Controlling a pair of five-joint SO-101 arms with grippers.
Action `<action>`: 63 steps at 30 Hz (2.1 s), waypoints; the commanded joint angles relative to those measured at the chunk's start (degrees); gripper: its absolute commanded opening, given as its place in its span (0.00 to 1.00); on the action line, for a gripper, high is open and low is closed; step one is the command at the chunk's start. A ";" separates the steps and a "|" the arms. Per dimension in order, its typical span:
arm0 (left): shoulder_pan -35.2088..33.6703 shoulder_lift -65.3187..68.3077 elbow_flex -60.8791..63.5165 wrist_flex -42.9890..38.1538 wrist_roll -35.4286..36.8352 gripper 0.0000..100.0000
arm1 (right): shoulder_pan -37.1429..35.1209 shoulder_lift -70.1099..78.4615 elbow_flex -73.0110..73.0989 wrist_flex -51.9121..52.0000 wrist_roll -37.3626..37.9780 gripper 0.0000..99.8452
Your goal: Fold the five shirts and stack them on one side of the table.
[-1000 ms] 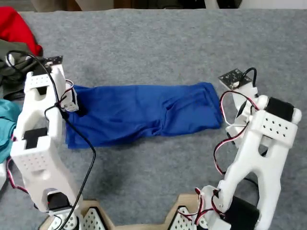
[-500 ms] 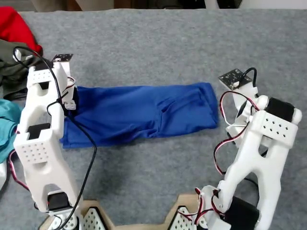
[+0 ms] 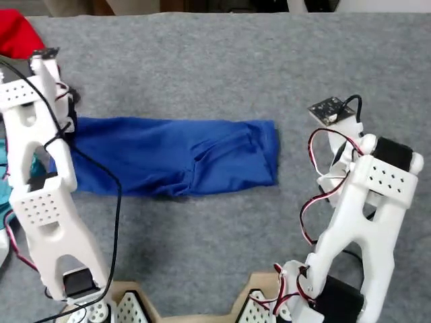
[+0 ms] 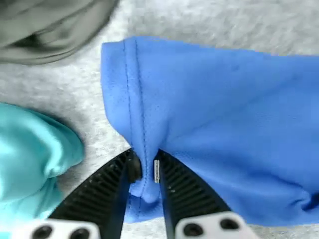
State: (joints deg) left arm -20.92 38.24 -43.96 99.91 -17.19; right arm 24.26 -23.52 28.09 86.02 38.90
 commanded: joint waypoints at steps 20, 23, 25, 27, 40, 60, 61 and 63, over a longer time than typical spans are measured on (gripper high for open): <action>44.92 -1.36 -16.44 0.88 26.02 0.02 | 27.91 -1.98 6.11 -2.73 5.63 0.10; 49.05 -0.92 -20.31 0.70 28.04 0.02 | 31.87 -1.98 8.22 -5.89 8.35 0.10; 51.25 -0.84 -21.27 -0.26 29.19 0.02 | 33.80 -1.98 9.27 -7.38 10.20 0.10; 52.92 -0.84 -21.10 -2.20 30.07 0.02 | 34.95 -1.98 9.89 -7.65 11.69 0.10; 55.47 6.55 -22.07 -11.43 35.43 0.02 | 35.30 -1.98 9.98 -7.47 12.40 0.10; 58.02 9.63 -28.48 -15.47 35.52 0.02 | 33.71 -1.98 13.41 -7.56 12.22 0.10; 58.11 9.63 -28.48 -15.47 35.52 0.02 | 33.71 -1.98 13.41 -7.56 12.13 0.10; 58.11 9.63 -28.13 -16.18 35.52 0.02 | 33.71 -1.98 13.41 -7.56 12.13 0.10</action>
State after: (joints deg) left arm 36.57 48.79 -69.45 85.49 18.24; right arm 58.73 -23.52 41.36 78.99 50.51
